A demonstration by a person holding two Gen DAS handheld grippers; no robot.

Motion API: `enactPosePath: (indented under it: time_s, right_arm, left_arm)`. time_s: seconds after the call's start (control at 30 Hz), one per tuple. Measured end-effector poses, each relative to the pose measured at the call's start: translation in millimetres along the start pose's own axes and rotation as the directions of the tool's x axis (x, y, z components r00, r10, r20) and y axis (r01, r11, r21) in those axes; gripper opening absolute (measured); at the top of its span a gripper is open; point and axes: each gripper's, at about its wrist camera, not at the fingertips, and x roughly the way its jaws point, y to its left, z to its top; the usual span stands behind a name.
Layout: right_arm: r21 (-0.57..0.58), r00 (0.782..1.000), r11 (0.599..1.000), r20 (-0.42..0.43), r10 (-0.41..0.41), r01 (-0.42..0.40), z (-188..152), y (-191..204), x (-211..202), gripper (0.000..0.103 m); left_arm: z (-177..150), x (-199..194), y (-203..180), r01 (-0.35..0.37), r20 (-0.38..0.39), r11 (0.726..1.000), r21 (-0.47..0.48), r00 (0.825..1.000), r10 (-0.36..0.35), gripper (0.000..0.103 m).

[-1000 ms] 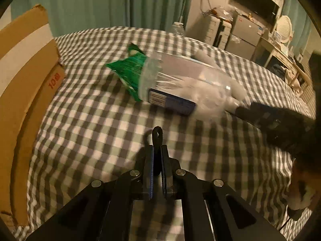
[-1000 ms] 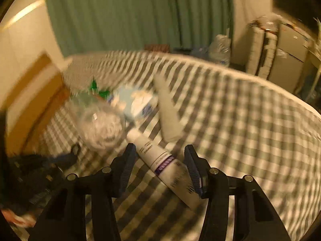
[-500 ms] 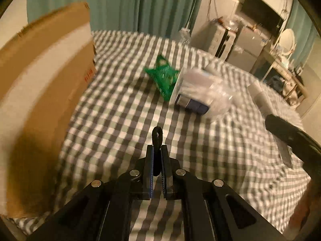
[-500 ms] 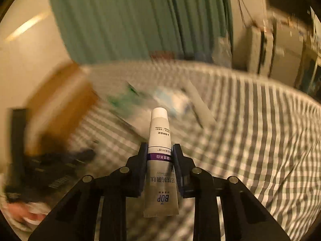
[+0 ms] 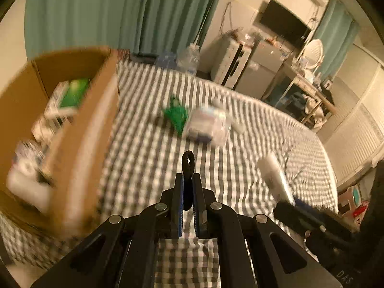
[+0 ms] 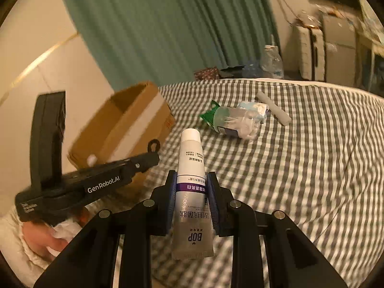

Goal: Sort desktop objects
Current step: 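Carry the white toothpaste tube into the cardboard box and open the right gripper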

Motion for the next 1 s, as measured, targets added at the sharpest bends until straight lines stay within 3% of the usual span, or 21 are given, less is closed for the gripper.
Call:
enactPosePath:
  time_s: [0.07, 0.17, 0.3, 0.47, 0.53, 0.7, 0.77, 1.0]
  right_arm:
    - [0.005, 0.999, 1.0, 0.028, 0.016, -0.017, 4.6, 15.0, -9.6, 0.024]
    - [-0.067, 0.999, 0.998, 0.049, -0.016, 0.02, 19.3, 52.7, -17.9, 0.024]
    - [-0.134, 0.997, 0.991, 0.071, 0.002, 0.007, 52.9, 107.0, -21.8, 0.024]
    - [-0.184, 0.997, 0.983, 0.072, 0.025, -0.012, 80.5, 179.1, 6.6, 0.024]
    - [-0.189, 0.998, 0.982, 0.052, 0.032, -0.022, 83.5, 196.5, 26.9, 0.024]
    - [-0.117, 0.998, 0.992, -0.055, 0.042, -0.048, 77.2, 217.1, 95.7, 0.024]
    - [-0.08, 0.995, 0.995, -0.087, 0.045, -0.053, 76.3, 215.5, 115.3, 0.024]
    - [-0.069, 0.992, 0.997, -0.122, -0.038, 0.029, 79.6, 216.1, 152.8, 0.025]
  left_arm:
    - [17.6, -26.7, 1.9, 0.009, 0.065, 0.998, 0.06, 0.998, -0.013, 0.006]
    - [46.9, -64.2, 8.7, -0.009, 0.095, 0.987, 0.158, 0.995, -0.006, 0.006]
    - [75.4, -104.0, 40.6, -0.023, 0.124, 0.99, 0.141, 0.992, 0.005, 0.006]
    - [78.9, -127.0, 89.0, -0.13, 0.187, 0.98, 0.148, 0.977, 0.101, 0.006]
    - [74.0, -122.5, 117.0, -0.128, 0.179, 0.986, 0.106, 0.978, 0.107, 0.006]
    - [56.6, -77.4, 177.4, -0.144, 0.071, 0.986, 0.081, 0.988, 0.139, 0.006]
    - [52.6, -60.0, 195.2, -0.11, 0.016, 0.992, 0.064, 0.994, 0.109, 0.006]
    - [41.6, -27.1, 220.2, -0.065, -0.037, 0.996, 0.055, 0.997, 0.067, 0.01]
